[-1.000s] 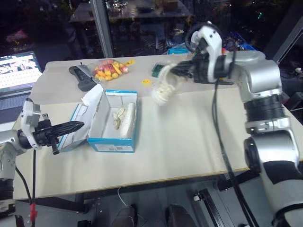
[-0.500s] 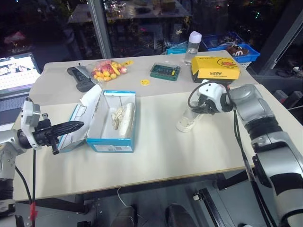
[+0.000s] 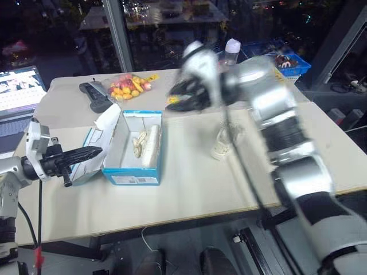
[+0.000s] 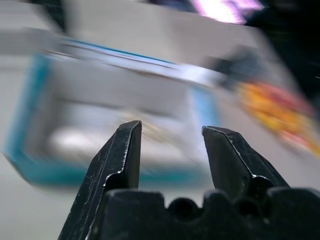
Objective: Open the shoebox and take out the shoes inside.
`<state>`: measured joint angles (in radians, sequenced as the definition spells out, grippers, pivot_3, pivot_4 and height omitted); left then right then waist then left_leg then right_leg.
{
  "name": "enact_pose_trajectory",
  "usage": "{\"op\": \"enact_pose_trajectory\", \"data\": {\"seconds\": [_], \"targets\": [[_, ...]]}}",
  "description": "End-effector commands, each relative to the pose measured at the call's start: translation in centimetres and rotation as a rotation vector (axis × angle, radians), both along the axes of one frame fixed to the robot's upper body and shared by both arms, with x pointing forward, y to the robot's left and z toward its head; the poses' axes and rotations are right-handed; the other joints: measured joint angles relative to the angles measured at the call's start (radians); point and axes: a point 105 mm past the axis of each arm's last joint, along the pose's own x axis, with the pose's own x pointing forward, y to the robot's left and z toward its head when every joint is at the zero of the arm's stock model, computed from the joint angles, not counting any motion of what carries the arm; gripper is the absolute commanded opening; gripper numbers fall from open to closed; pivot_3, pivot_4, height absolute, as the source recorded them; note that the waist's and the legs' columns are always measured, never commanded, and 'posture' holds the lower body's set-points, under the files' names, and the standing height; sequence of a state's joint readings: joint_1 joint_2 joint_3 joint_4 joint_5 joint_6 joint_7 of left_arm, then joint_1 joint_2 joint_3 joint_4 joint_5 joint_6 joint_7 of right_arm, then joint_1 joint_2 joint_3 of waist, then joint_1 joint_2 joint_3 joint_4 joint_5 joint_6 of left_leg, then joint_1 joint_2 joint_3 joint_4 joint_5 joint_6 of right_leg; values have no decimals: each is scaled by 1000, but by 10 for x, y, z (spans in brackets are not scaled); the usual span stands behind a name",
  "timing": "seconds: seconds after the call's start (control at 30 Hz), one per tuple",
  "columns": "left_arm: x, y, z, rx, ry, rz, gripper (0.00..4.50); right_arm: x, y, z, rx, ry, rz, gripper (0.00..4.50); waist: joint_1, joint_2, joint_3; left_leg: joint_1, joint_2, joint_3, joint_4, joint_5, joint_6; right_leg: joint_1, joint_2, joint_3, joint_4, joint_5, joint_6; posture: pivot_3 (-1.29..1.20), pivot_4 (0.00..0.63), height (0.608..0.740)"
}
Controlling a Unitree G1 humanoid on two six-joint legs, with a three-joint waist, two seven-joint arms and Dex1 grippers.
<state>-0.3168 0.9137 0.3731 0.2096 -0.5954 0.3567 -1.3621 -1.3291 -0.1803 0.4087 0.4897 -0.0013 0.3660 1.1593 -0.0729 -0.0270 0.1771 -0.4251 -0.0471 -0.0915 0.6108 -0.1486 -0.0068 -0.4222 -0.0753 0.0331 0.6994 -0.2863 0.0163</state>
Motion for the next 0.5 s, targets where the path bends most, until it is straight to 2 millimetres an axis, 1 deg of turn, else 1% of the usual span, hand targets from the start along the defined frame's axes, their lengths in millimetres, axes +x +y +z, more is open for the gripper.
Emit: {"op": "enact_pose_trajectory", "data": {"seconds": [0.03,0.07,0.1,0.2,0.3,0.37,0.5], "targets": [[-1,0,13,-1,-40,3,0,12,14,-5,-52,-91,-24,2935,11,0,0,0,-1,0,0,0,0,0,-1,0,0,0,0,0,150,734],[-1,-1,13,-1,-40,2,0,14,18,-9,-64,-90,-25,3116,17,0,0,0,-2,0,1,0,0,1,-2,-1,-1,0,0,0,150,734],[-1,-1,13,-2,-40,2,0,15,22,-12,-73,-91,-25,3513,22,-1,0,0,-3,0,2,0,0,2,-3,-1,-2,0,0,0,150,734],[-2,-1,14,-3,-39,3,0,19,29,-13,-84,-98,-21,4480,24,-3,0,-1,-5,0,2,0,0,2,-3,0,-5,2,3,0,150,734],[-4,-2,14,-4,-38,6,0,28,34,-17,-108,-146,-51,4480,21,-3,0,0,-4,0,1,0,0,1,-3,1,-5,2,2,0,150,734],[-6,-2,13,-5,-37,9,0,35,34,-28,-142,-181,-80,4480,14,-3,0,0,-3,0,-1,0,-1,1,-2,1,-4,2,2,0,150,734],[-10,-3,12,-5,-33,16,0,41,37,-48,-182,-213,-125,4480,0,-3,0,1,-3,0,-1,0,-1,1,-2,2,-4,2,2,0,150,734]]}}
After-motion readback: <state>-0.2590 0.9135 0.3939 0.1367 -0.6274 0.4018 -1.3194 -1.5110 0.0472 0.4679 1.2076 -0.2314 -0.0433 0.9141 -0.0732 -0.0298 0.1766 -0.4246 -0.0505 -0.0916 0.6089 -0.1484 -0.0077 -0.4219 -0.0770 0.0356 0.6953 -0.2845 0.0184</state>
